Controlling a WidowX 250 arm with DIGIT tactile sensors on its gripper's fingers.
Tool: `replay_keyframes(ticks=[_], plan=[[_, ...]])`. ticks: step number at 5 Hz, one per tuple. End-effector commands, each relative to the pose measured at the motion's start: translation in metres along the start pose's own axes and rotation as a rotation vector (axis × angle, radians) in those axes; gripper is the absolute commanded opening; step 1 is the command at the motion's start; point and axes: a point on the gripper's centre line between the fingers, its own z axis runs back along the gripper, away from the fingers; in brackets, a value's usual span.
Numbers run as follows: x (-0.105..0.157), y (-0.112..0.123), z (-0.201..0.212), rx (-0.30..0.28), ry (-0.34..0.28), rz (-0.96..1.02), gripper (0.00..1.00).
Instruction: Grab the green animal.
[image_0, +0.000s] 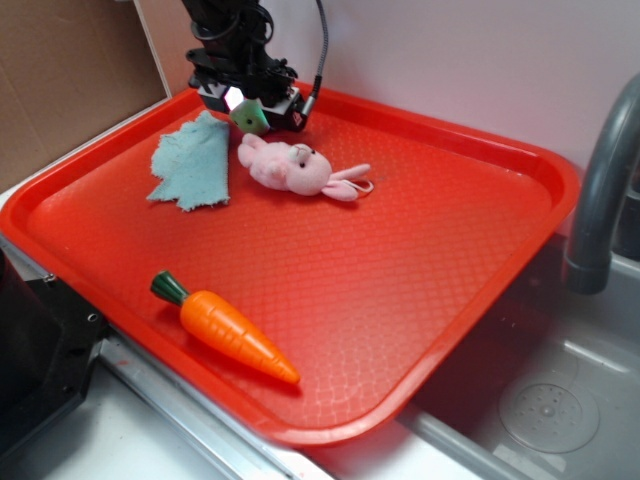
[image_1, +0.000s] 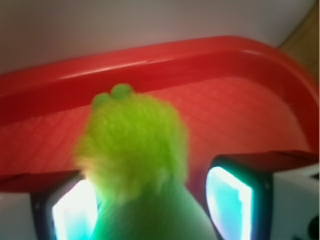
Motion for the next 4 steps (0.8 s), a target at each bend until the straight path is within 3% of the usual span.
replay_keyframes(ticks=[1,3,4], plan=[[0.018,0.006,0.009,0.014,-0.011,0.015,0.0],[-0.001,-0.007,0.086,0.094,0.105,0.012,0.0],[-0.019,-0.016,0.131,0.052,0.128,0.032,0.0]])
